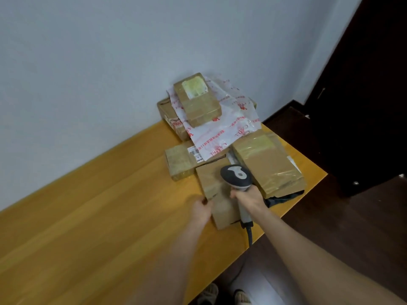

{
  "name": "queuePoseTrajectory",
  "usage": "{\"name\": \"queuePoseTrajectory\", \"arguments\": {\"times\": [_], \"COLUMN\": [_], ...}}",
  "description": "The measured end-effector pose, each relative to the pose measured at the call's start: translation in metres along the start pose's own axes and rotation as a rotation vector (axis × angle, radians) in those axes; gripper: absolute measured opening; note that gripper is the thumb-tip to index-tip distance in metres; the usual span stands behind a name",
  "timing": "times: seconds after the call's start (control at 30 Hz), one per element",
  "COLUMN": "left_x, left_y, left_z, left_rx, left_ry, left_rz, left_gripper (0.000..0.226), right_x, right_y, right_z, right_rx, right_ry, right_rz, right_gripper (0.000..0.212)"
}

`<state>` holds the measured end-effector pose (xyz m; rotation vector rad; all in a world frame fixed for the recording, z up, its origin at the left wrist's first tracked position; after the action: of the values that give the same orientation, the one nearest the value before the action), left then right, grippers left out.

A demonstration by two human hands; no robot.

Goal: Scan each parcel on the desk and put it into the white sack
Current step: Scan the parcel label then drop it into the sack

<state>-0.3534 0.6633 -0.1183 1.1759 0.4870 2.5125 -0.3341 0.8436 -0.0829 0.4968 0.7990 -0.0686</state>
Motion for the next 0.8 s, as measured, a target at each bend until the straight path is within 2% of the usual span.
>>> {"name": "queuePoseTrajectory", "arguments": {"times": [0.1, 0.27, 0.37, 0.47, 0.53, 0.67, 0.8], "left_x": [-0.016, -0.033, -0.020, -0.005, -0.001, -0.011, -0.033], "left_y": [0.022, 0.076, 0.116, 0.164, 0.200, 0.270, 0.330], "left_z": [0.000, 0.016, 0.035, 0.059, 0.075, 0.099, 0.118], "left_rx": [0.054, 0.084, 0.090, 0.118, 0.172, 0.249, 0.256], "left_ry": [0.120, 0.143, 0.064, -0.041, -0.093, -0.150, -0.151], "left_rz": [0.174, 0.270, 0.347, 0.353, 0.336, 0.331, 0.356], "left_gripper": [0.034, 0.045, 0.051, 0.047, 0.046, 0.045, 0.040], "right_x": [0.007, 0.005, -0.013, -0.045, -0.066, -0.101, -0.123], "right_y": [-0.004, -0.014, -0.029, -0.054, -0.072, -0.119, -0.160], "right_z": [0.005, 0.027, 0.048, 0.076, 0.095, 0.144, 0.192], "right_rx": [-0.014, -0.048, -0.130, -0.267, -0.334, -0.482, -0.544], "right_ry": [-0.068, -0.126, -0.148, -0.159, -0.163, -0.128, -0.063], "right_rz": [-0.116, -0.315, -0.434, -0.500, -0.534, -0.516, -0.468], "right_gripper": [0.022, 0.016, 0.011, 0.006, 0.010, 0.021, 0.018]}}
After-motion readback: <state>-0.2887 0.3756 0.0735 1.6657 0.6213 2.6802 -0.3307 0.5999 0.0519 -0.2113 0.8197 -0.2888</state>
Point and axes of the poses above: each hand's wrist, its own z-axis away from the middle knuckle, its own y-axis out of the back of the hand, x = y × z, the point moved 10 cm from there along -z, towards the middle knuckle, and after that the axes turned 7 degrees about x, right-handed, at the moved point
